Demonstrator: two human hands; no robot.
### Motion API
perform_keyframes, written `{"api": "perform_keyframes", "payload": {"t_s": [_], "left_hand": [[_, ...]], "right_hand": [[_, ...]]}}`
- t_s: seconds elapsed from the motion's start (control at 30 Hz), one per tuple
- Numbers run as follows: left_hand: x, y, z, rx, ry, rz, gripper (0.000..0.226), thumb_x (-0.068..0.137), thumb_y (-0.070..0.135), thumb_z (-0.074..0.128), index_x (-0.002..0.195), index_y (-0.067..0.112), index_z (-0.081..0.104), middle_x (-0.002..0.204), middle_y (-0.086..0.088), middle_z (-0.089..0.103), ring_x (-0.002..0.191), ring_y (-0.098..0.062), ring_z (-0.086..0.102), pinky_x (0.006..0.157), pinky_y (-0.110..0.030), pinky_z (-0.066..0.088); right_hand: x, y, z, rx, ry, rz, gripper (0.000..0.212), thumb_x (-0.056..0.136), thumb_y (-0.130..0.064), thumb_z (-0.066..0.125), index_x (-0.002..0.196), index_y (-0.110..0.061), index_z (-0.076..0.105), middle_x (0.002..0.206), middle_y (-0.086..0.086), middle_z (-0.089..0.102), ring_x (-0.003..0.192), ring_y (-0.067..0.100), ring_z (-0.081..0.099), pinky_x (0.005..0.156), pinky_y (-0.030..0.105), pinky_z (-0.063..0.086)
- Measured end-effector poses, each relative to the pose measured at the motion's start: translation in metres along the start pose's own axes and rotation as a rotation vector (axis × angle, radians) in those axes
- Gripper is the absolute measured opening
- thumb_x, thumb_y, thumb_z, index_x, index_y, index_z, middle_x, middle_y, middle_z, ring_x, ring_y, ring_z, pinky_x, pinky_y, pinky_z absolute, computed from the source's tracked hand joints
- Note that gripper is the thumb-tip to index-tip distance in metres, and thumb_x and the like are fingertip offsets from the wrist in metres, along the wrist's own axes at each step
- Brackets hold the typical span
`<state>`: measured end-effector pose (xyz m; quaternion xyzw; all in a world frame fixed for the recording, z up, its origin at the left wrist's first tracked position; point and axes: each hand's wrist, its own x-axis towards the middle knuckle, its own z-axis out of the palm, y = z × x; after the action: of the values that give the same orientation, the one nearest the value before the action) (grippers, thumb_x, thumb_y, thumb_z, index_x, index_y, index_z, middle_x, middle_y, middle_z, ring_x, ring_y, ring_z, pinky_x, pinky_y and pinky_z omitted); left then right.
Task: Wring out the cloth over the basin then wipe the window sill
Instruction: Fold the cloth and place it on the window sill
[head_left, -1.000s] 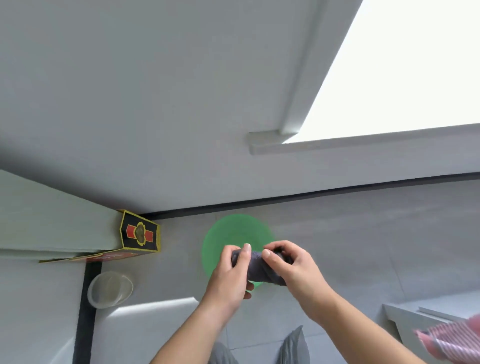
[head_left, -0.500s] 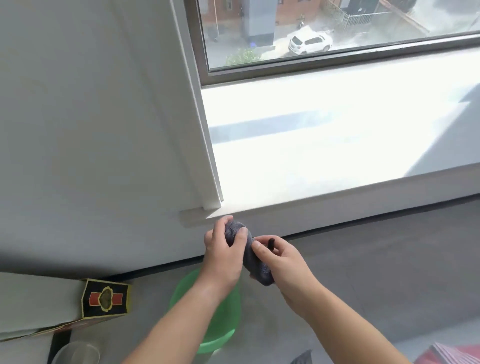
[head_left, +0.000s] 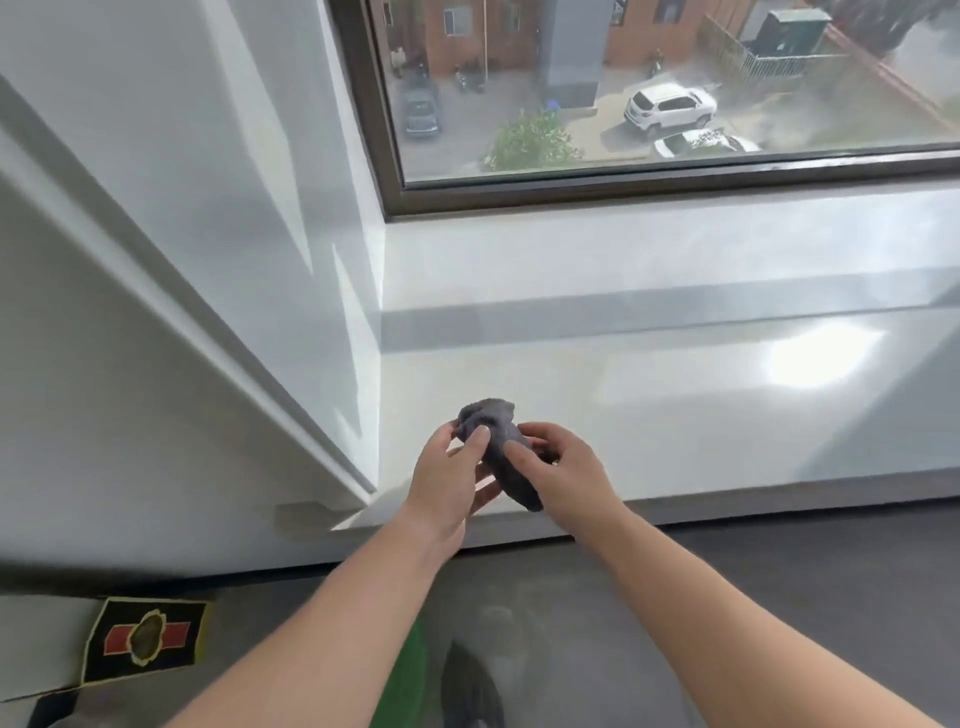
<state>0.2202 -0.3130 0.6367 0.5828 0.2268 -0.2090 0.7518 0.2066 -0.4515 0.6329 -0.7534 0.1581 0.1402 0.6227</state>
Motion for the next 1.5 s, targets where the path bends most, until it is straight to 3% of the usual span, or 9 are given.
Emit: {"api": "perform_keyframes", "payload": {"t_s": [0.2,0.57,0.77,0.87,1.03,1.2,1.3,1.4,1.5], "left_hand": [[0.045,0.006,0.013,-0.013,-0.006,-0.049,0.030,0.093,0.028,0.067,0.117,0.010,0.065,0.111,-0.015,0.074,0.104,-0.028,0.071,0.093,-0.047,0.056],[0.112,0.017,0.057,0.026,-0.067,-0.119,0.038,0.088,0.026,0.073,0.119,0.009,0.059,0.112,-0.017,0.073,0.099,-0.029,0.072,0.085,-0.041,0.057],[0.138,0.015,0.088,0.074,0.129,-0.063,0.044,0.080,0.024,0.082,0.113,0.010,0.057,0.103,-0.013,0.075,0.092,-0.024,0.074,0.083,-0.040,0.059],[0.153,0.029,0.100,0.103,0.240,-0.009,0.047,0.075,0.029,0.085,0.106,0.008,0.057,0.097,-0.013,0.074,0.084,-0.023,0.074,0.070,-0.034,0.060],[0.188,0.060,0.112,0.149,0.369,0.066,0.048,0.076,0.041,0.082,0.102,0.013,0.053,0.104,-0.014,0.069,0.093,-0.028,0.071,0.084,-0.047,0.058],[0.214,0.085,0.098,-0.130,0.294,-0.040,0.056,0.077,0.030,0.081,0.119,0.002,0.057,0.112,-0.020,0.072,0.099,-0.036,0.072,0.087,-0.056,0.057],[0.219,0.091,0.090,-0.106,0.218,-0.062,0.027,0.095,0.025,0.064,0.113,0.005,0.064,0.107,-0.015,0.075,0.093,-0.026,0.073,0.076,-0.036,0.060],[0.223,0.095,0.083,-0.056,0.149,-0.023,0.030,0.099,0.032,0.055,0.116,0.010,0.065,0.107,-0.009,0.075,0.087,-0.017,0.072,0.065,-0.024,0.056],[0.220,0.104,0.083,0.015,0.128,0.003,0.043,0.097,0.048,0.050,0.120,0.016,0.066,0.116,-0.006,0.073,0.105,-0.020,0.070,0.087,-0.034,0.057]], "right_hand": [[0.048,-0.009,-0.013,0.016,-0.013,-0.005,0.020,0.091,-0.022,0.070,0.110,-0.021,0.067,0.101,-0.005,0.075,0.096,0.011,0.071,0.087,0.034,0.058],[0.103,-0.011,-0.062,0.235,0.025,0.127,0.010,0.098,-0.013,0.059,0.105,-0.018,0.055,0.089,0.004,0.075,0.074,0.013,0.071,0.062,0.025,0.052],[0.134,-0.016,-0.092,-0.197,0.083,-0.085,0.011,0.095,-0.027,0.061,0.098,-0.034,0.054,0.083,-0.012,0.071,0.077,0.001,0.066,0.063,0.016,0.050],[0.162,-0.020,-0.102,-0.175,0.043,-0.085,0.014,0.097,-0.026,0.060,0.102,-0.037,0.052,0.087,-0.009,0.072,0.078,0.004,0.068,0.071,0.027,0.055],[0.227,-0.035,-0.106,-0.151,-0.006,-0.111,0.014,0.099,-0.027,0.057,0.109,-0.036,0.054,0.092,-0.011,0.073,0.084,0.005,0.069,0.077,0.030,0.054],[0.277,-0.054,-0.090,0.184,-0.177,0.108,0.018,0.101,-0.020,0.055,0.119,-0.020,0.058,0.102,0.005,0.076,0.085,0.018,0.072,0.074,0.039,0.057],[0.286,-0.060,-0.085,0.382,-0.256,0.249,0.022,0.101,-0.015,0.056,0.123,-0.013,0.059,0.106,0.009,0.076,0.093,0.027,0.073,0.081,0.048,0.058],[0.288,-0.071,-0.079,0.416,-0.328,0.248,0.022,0.101,-0.013,0.054,0.123,-0.013,0.059,0.109,0.013,0.075,0.099,0.035,0.072,0.089,0.055,0.054],[0.284,-0.091,-0.071,0.334,-0.359,0.154,0.020,0.102,-0.013,0.052,0.120,-0.015,0.060,0.099,0.006,0.076,0.086,0.024,0.073,0.071,0.039,0.056]]}}
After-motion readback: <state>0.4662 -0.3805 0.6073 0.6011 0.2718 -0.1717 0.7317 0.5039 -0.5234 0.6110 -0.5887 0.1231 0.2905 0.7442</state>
